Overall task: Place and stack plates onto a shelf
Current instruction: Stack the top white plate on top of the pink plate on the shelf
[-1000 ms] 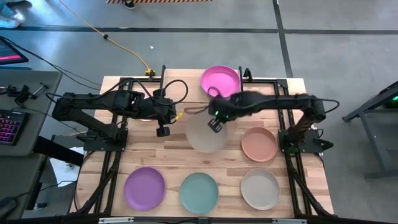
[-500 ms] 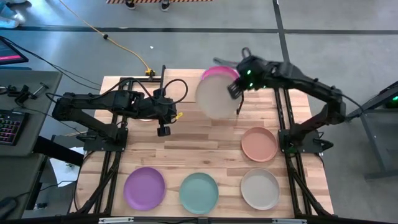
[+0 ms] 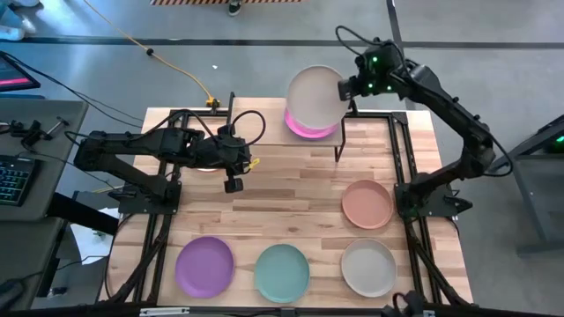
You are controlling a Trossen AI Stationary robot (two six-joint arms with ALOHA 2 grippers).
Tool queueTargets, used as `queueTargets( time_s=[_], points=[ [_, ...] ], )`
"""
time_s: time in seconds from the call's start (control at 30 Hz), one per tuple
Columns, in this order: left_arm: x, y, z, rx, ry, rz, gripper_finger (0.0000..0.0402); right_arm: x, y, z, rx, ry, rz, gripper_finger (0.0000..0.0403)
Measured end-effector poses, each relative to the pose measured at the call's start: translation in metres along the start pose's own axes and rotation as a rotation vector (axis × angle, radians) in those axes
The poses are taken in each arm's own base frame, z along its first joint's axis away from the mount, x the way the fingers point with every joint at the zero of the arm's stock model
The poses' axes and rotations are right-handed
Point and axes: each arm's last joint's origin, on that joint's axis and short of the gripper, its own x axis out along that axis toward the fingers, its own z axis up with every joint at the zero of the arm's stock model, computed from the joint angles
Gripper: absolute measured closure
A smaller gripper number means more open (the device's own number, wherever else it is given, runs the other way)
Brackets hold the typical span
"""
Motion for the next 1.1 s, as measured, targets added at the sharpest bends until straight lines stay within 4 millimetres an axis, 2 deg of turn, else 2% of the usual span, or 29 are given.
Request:
queueTargets(
  time_s=[0.23, 0.6, 0.9, 1.1],
  points=[
    [0.000, 0.000, 0.000, -0.002, -0.003, 0.017, 0.0298, 0.029, -0.025, -0.010, 0.079, 0.044, 0.096, 0.0403],
    [0.000, 0.001, 0.000, -0.018, -0.004, 0.050, 0.0298, 0.041, -0.029, -0.020, 0.073, 0.091, 0.103, 0.0403],
    [0.000, 0.001, 0.000, -0.037, -0.005, 0.051, 0.0298, 0.064, -0.031, -0.023, 0.063, 0.148, 0.071, 0.0403],
    [0.000, 0.001, 0.000, -0.053, -0.005, 0.051, 0.0298, 0.067, -0.031, -0.023, 0.059, 0.154, 0.067, 0.0403]
  ],
)
